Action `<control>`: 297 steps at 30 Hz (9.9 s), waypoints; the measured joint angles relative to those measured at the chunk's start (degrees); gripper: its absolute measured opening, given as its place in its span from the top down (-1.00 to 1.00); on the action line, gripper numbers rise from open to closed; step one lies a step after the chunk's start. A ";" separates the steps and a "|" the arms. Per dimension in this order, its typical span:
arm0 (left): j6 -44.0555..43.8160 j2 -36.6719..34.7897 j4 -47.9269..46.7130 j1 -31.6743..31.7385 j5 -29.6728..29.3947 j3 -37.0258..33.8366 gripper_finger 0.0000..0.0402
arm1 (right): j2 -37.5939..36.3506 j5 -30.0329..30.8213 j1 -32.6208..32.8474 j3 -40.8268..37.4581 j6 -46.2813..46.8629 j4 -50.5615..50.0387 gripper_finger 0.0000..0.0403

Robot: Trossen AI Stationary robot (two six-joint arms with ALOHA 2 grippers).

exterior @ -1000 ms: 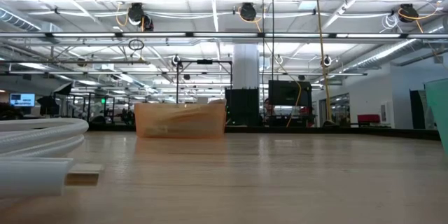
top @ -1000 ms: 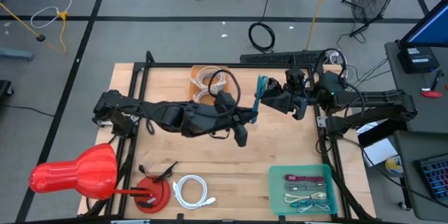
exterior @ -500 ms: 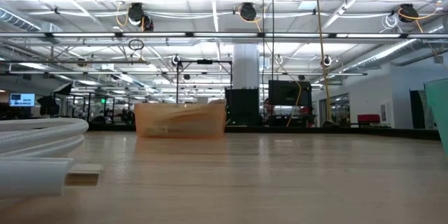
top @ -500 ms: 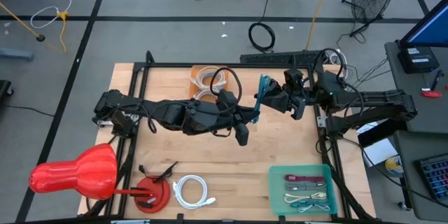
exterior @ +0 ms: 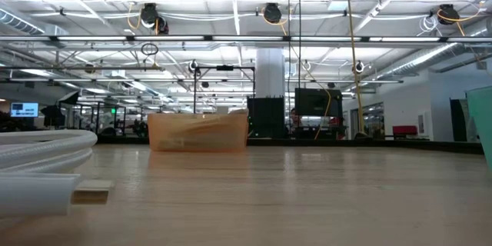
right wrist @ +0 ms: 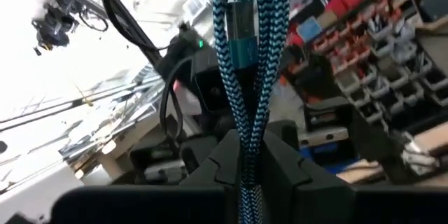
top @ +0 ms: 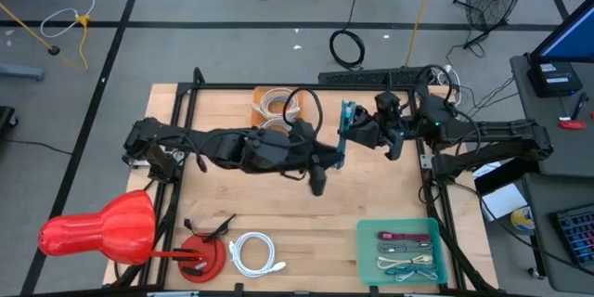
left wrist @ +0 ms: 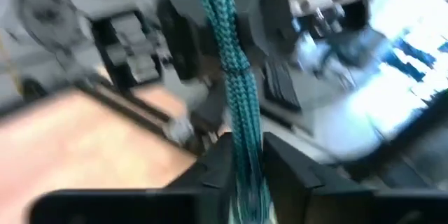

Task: Pick & Place USB Port
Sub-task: Put the blue patterned usb cable into the blue bin, then put the white usb cable into the orange bin

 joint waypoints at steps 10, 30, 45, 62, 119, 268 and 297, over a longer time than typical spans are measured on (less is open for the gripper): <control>-8.73 -11.49 -26.22 -1.52 2.52 0.02 0.13 | -2.66 -25.26 -3.96 0.02 1.23 -23.90 0.91; 3.01 -16.38 -44.03 4.30 8.39 0.00 0.45 | -0.72 -17.02 21.00 3.36 4.20 -59.90 0.92; 9.48 -16.43 -53.23 4.30 8.44 0.00 0.45 | 17.86 -1.75 49.40 5.42 10.94 -81.98 0.92; 6.65 -16.43 -56.28 0.90 6.79 0.00 0.45 | 33.69 0.39 55.30 5.42 5.10 -74.90 0.92; 1.85 -16.43 -57.29 -2.58 4.86 0.00 0.45 | 39.27 5.75 59.55 0.66 17.40 -66.12 0.92; -12.45 -30.98 -12.65 16.10 3.12 -47.28 0.84 | 7.71 40.44 9.53 -15.76 -2.33 13.79 0.38; 26.85 -24.35 -37.43 22.09 15.87 -24.86 0.84 | 19.70 22.56 5.98 -14.88 15.74 20.33 0.38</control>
